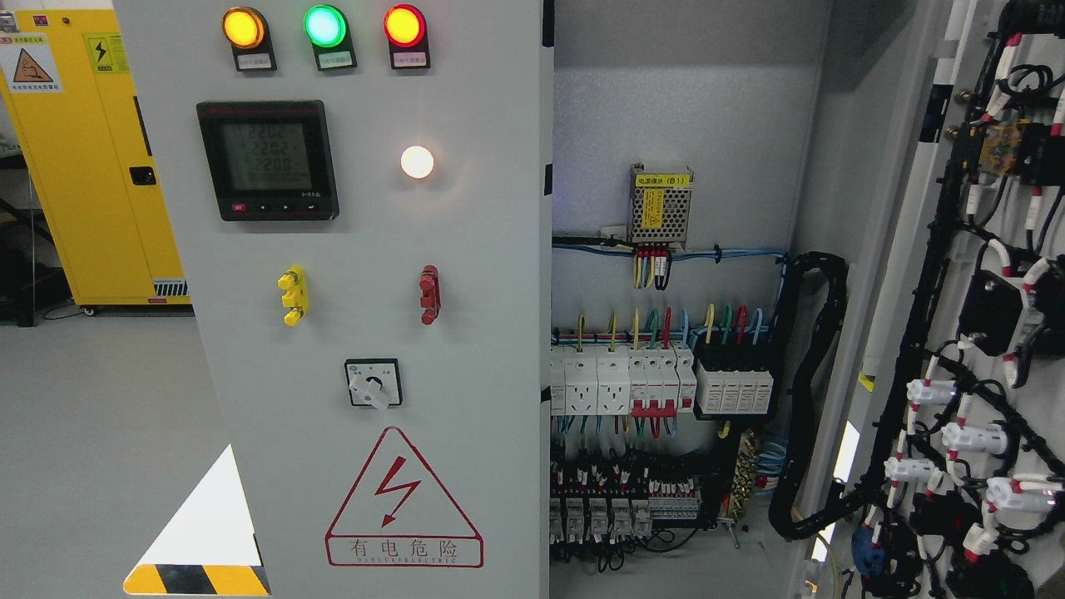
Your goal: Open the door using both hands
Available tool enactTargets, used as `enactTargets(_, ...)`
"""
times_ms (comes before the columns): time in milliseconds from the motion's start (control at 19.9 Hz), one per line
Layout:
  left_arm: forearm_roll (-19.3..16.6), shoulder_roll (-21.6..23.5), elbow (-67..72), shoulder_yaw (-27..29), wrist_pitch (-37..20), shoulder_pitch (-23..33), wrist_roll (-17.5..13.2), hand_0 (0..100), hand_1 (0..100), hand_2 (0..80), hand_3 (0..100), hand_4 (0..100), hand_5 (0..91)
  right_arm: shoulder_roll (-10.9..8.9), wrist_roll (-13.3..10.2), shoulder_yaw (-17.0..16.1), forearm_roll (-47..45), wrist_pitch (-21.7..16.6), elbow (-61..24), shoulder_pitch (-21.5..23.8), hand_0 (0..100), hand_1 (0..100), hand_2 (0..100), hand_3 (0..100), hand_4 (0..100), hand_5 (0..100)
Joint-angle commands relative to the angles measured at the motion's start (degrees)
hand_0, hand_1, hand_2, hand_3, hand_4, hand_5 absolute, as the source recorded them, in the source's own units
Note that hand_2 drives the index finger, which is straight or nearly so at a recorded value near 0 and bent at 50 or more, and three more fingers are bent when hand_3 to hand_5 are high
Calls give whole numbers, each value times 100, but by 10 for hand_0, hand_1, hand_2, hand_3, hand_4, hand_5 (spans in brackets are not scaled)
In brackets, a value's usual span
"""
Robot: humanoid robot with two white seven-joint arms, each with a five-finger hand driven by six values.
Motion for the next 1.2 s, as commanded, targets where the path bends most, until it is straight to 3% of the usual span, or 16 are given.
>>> enactTargets(0,-763,15,2168,-148,-313,-157,65,120,556,0,0,0,0,0,-4,-30,1,4,1,158,0,500,40,0,0,0)
enactTargets(150,-763,33,2229,-315,-455,-157,170,120,556,0,0,0,0,0,-4,-30,-8,4,1,158,0,500,40,0,0,0)
enactTargets(451,-763,15,2308,-368,-455,-157,821,120,556,0,0,0,0,0,5,-22,-8,4,1,167,0,500,40,0,0,0)
enactTargets(752,-754,6,2317,-359,-464,-157,830,120,556,0,0,0,0,79,-4,-30,19,-5,-8,176,0,500,40,0,0,0)
enactTargets(1153,-736,15,2308,-359,-464,-175,1067,120,556,0,0,0,0,79,-4,-48,19,-5,-95,176,0,500,40,0,0,0)
